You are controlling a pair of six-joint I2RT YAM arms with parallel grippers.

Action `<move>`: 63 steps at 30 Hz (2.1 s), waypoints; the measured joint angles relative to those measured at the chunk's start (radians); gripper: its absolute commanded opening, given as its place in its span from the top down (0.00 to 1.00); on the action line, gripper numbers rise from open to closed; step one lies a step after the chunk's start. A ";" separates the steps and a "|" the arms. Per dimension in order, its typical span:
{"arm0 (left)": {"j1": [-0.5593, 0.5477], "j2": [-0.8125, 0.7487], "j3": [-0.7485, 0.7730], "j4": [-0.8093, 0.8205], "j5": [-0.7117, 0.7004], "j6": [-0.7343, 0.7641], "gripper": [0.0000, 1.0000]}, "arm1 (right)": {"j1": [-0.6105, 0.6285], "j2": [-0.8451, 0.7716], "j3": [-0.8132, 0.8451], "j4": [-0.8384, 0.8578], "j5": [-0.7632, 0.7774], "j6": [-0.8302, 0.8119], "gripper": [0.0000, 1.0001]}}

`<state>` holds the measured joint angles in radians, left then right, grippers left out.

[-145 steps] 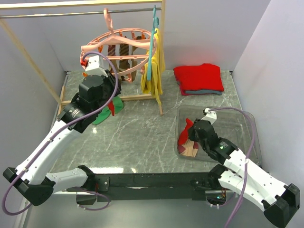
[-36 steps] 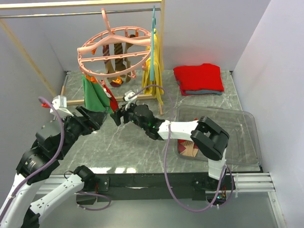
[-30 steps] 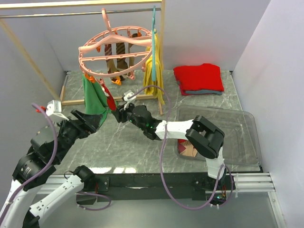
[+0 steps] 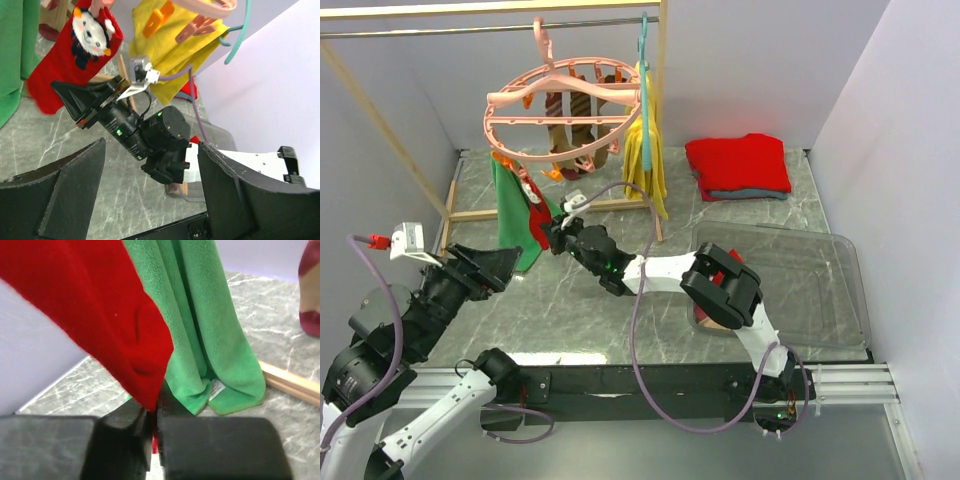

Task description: Remove the socks clipped to the hanger

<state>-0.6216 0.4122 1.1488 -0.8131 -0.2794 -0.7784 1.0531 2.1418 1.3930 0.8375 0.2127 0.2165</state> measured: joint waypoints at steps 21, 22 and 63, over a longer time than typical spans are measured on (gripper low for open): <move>0.000 0.200 -0.097 0.059 -0.032 -0.065 0.21 | 0.092 -0.374 -0.356 -0.146 0.041 0.095 1.00; 0.000 0.217 -0.097 0.072 -0.032 -0.064 0.21 | 0.092 -0.394 -0.369 -0.164 0.043 0.105 1.00; -0.001 0.834 0.225 0.367 -0.322 0.136 0.64 | 0.148 -0.544 -0.340 -0.642 0.218 0.201 1.00</move>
<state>-0.6228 1.2457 1.3743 -0.4458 -0.6018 -0.6422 1.2015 1.5982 1.0534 0.1959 0.4305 0.4179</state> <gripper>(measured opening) 0.534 0.018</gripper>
